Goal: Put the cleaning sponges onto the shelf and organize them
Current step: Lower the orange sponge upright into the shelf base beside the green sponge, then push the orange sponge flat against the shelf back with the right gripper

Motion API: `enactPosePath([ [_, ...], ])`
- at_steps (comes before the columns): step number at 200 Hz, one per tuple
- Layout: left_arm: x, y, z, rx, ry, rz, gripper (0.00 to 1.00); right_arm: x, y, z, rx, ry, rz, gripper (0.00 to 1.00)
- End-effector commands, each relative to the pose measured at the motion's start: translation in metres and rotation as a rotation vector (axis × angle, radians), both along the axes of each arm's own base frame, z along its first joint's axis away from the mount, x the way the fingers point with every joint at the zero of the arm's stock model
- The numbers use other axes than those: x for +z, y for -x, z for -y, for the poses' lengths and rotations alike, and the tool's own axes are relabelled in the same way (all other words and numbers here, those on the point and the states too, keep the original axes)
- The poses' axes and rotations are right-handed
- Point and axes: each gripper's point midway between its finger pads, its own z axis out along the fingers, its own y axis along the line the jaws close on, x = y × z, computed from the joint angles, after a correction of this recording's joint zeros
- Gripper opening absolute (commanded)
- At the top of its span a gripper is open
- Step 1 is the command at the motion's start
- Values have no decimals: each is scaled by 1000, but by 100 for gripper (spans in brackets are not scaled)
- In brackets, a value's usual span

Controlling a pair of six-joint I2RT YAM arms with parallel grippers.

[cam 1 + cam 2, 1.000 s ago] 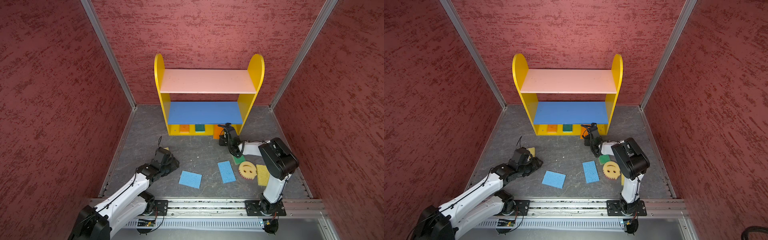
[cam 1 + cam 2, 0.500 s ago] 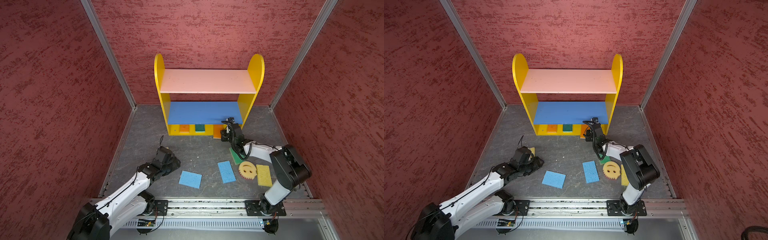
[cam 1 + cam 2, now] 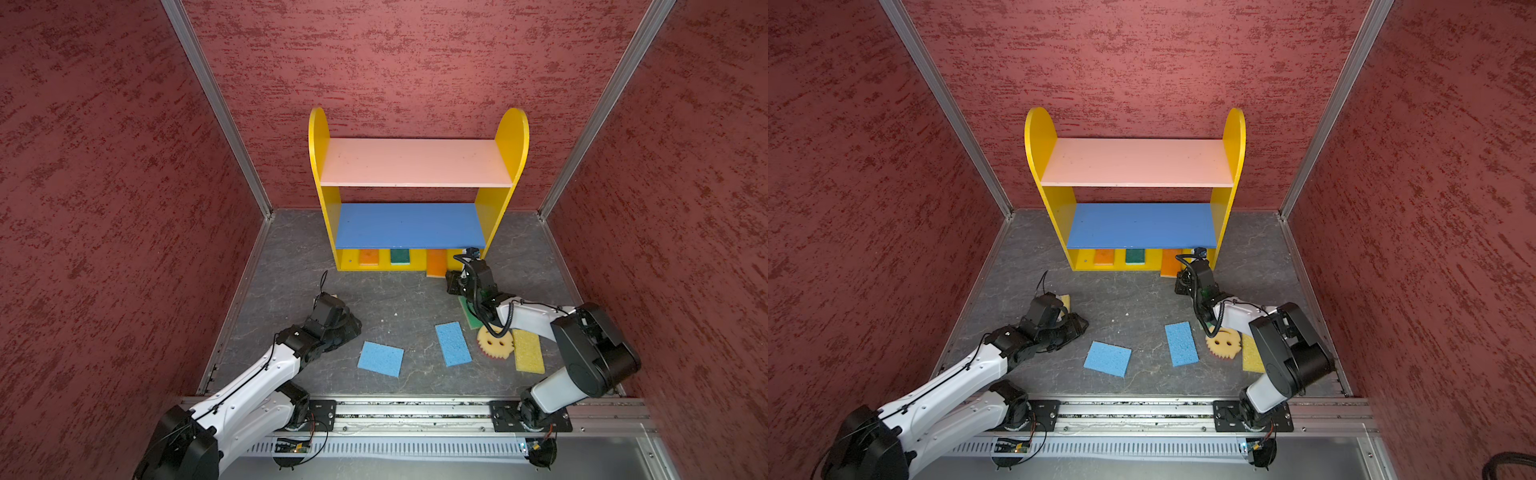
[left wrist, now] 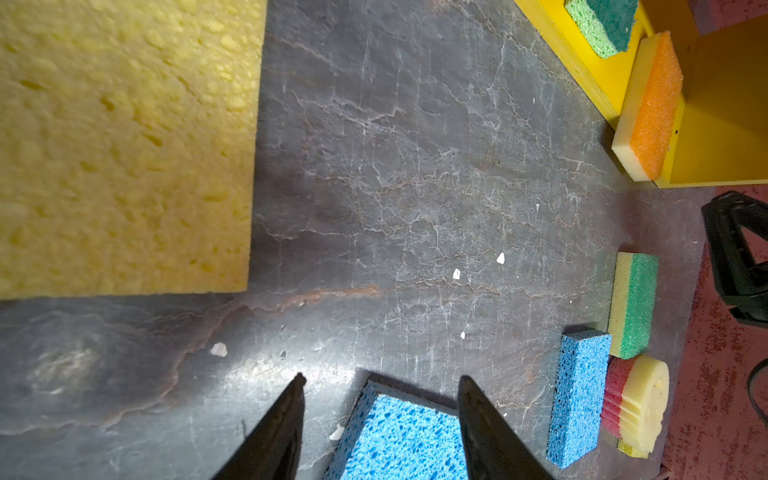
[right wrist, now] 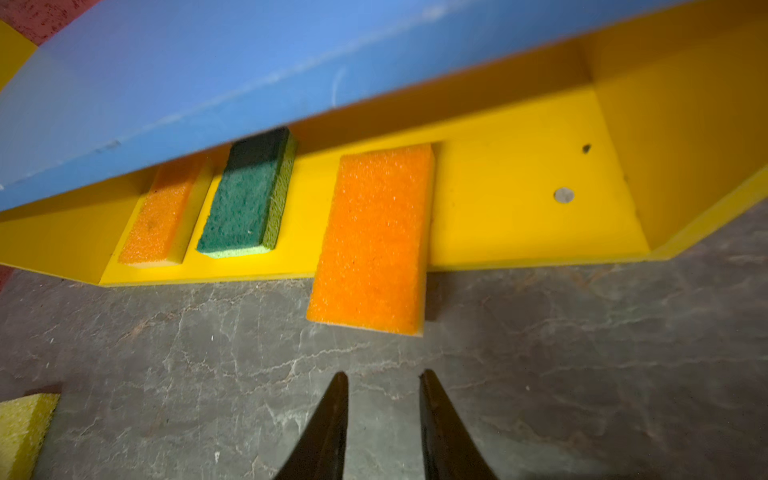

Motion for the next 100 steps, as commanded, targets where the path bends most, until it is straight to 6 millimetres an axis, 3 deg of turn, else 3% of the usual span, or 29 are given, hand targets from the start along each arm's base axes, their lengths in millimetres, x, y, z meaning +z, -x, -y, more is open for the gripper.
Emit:
enactPosePath([
  [1, 6, -2, 0, 3, 3, 21, 59, -9, -1, -14, 21, -102, -35, 29],
  [28, 3, -1, 0, 2, 2, 15, 59, -27, -6, -21, 23, -170, -84, 24],
  [66, 1, 0, -2, 5, -7, 13, 59, -39, -12, -21, -9, -251, -112, 0],
  [100, -1, -1, -3, 6, -8, 11, 59, -47, -18, -13, -50, -252, -117, 0],
])
